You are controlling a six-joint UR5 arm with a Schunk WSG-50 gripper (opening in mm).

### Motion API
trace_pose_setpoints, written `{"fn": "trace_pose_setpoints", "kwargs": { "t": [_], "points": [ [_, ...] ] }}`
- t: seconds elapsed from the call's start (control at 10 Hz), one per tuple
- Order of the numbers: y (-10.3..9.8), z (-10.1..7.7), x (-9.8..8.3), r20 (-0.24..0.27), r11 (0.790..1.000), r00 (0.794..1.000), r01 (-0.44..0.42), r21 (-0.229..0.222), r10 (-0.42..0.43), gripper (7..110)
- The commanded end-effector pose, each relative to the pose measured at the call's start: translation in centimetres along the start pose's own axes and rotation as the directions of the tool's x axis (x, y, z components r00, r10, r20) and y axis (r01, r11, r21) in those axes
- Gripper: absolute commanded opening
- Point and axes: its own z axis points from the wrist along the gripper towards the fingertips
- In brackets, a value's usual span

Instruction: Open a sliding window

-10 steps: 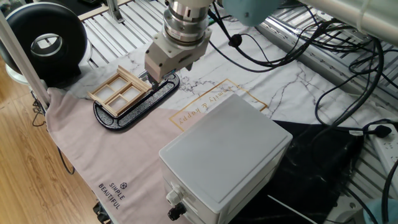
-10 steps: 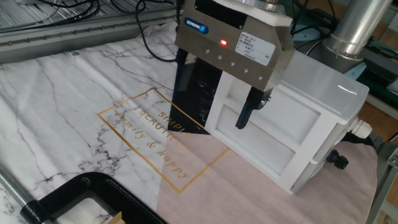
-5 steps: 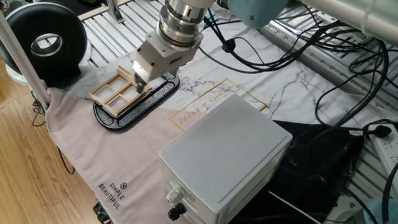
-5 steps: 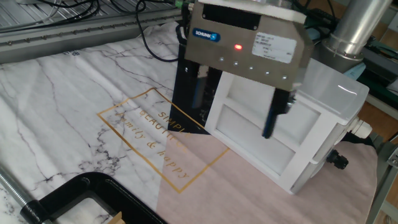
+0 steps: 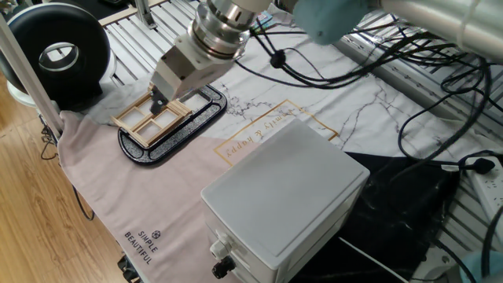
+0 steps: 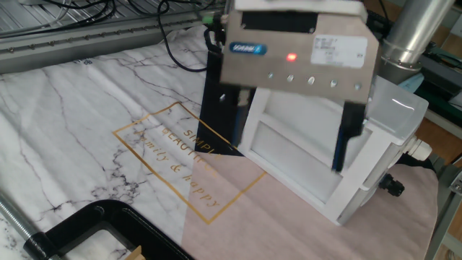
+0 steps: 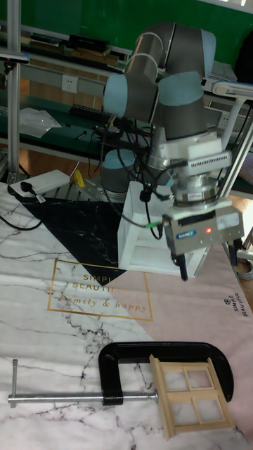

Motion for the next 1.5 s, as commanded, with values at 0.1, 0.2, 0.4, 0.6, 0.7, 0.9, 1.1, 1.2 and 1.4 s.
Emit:
{"fn": "trace_pose_setpoints", "kwargs": {
  "t": [0.1, 0.2, 0.4, 0.6, 0.7, 0.9, 1.1, 1.2, 1.4],
  "points": [
    [-5.6, 5.1, -3.2, 0.021, 0.997, 0.997, 0.080, -0.001, -0.080, 66],
    [-6.3, 5.4, -3.3, 0.021, 0.998, 0.997, 0.069, -0.002, -0.069, 66],
    [-7.0, 4.4, -3.1, -0.006, 0.999, 1.000, 0.024, 0.031, -0.024, 66],
    [-6.3, 4.3, -0.6, -0.104, 0.990, 0.985, -0.138, 0.017, 0.139, 66],
    [-6.6, 3.9, 2.0, -0.205, 0.987, 0.965, -0.155, 0.048, 0.162, 66],
    [-4.7, 2.6, 6.1, -0.377, 0.964, 0.890, -0.262, 0.041, 0.258, 66],
    [0.4, 2.9, 2.2, -0.287, 0.925, 0.918, -0.332, -0.183, 0.272, 22],
    [-0.5, 3.1, 2.5, -0.273, 0.955, 0.943, -0.243, -0.171, 0.191, 66],
    [-2.0, 3.2, 3.4, -0.280, 0.981, 0.956, -0.133, -0.139, 0.090, 66]
  ]
}}
